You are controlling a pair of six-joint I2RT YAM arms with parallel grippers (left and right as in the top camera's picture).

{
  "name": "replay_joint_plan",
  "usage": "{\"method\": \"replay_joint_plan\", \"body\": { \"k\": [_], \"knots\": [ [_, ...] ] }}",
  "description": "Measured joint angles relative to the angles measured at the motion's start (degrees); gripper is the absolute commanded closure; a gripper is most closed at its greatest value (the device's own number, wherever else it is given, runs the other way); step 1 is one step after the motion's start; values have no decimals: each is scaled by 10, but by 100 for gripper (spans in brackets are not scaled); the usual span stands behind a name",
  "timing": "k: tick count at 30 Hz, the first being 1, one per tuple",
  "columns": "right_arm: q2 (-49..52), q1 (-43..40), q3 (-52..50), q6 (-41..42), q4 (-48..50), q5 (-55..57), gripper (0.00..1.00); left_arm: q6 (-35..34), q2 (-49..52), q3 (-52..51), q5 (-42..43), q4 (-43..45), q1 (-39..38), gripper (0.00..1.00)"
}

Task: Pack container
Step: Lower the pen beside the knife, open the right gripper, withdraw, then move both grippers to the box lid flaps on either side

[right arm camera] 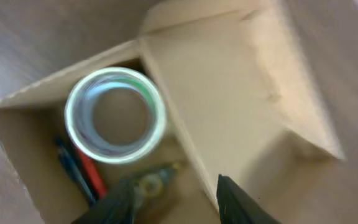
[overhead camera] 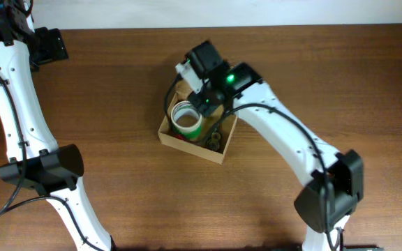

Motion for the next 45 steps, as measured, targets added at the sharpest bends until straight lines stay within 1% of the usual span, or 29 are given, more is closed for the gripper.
{"method": "replay_joint_plan", "body": {
  "k": [3, 6, 13, 14, 15, 17, 20, 22, 25, 30, 33, 34, 35, 36, 38, 39, 42, 45],
  "knots": [
    [-11, -9, 64, 12, -64, 31, 56, 0, 0, 0, 0, 0, 0, 0],
    [-26, -23, 110, 26, -96, 48, 56, 0, 0, 0, 0, 0, 0, 1],
    [-67, -100, 125, 54, -138, 63, 56, 0, 0, 0, 0, 0, 0, 0],
    [-72, -116, 125, 61, -145, 64, 55, 0, 0, 0, 0, 0, 0, 0],
    [-77, -136, 125, 68, -154, 65, 50, 0, 0, 0, 0, 0, 0, 0],
    [-87, -174, 125, 83, -171, 66, 44, 0, 0, 0, 0, 0, 0, 0],
    [-105, -234, 125, 93, -195, 56, 43, 0, 0, 0, 5, 0, 0, 1],
    [-116, -278, 125, 99, -218, 32, 43, 0, 0, 0, 18, 0, 0, 0],
    [-122, -322, 126, 107, -247, 0, 42, 0, 0, 0, 49, -1, 0, 0],
    [-122, -366, 118, 125, -256, -29, 44, 1, 0, 0, 136, -2, 0, 0],
    [-120, -380, 106, 133, -255, -40, 59, 26, 0, 0, 190, -7, -3, 0],
    [-118, -382, 100, 139, -252, -43, 67, 40, 0, -3, 204, -12, -5, 4],
    [-115, -383, 94, 146, -249, -46, 72, 50, 0, -7, 213, -18, -9, 8],
    [-111, -383, 84, 149, -243, -48, 74, 61, -1, -16, 222, -19, -15, 11],
    [-97, -383, 64, 159, -239, -55, 81, 78, -2, -39, 229, -19, -30, 29],
    [-89, -383, 56, 162, -237, -57, 82, 86, -2, -52, 230, -19, -38, 34],
    [-56, -383, 24, 175, -228, -72, 90, 105, -2, -104, 228, -19, -68, 36],
    [-22, -383, -9, 184, -200, -104, 92, 118, -2, -167, 224, -17, -97, 36]
  ]
}}
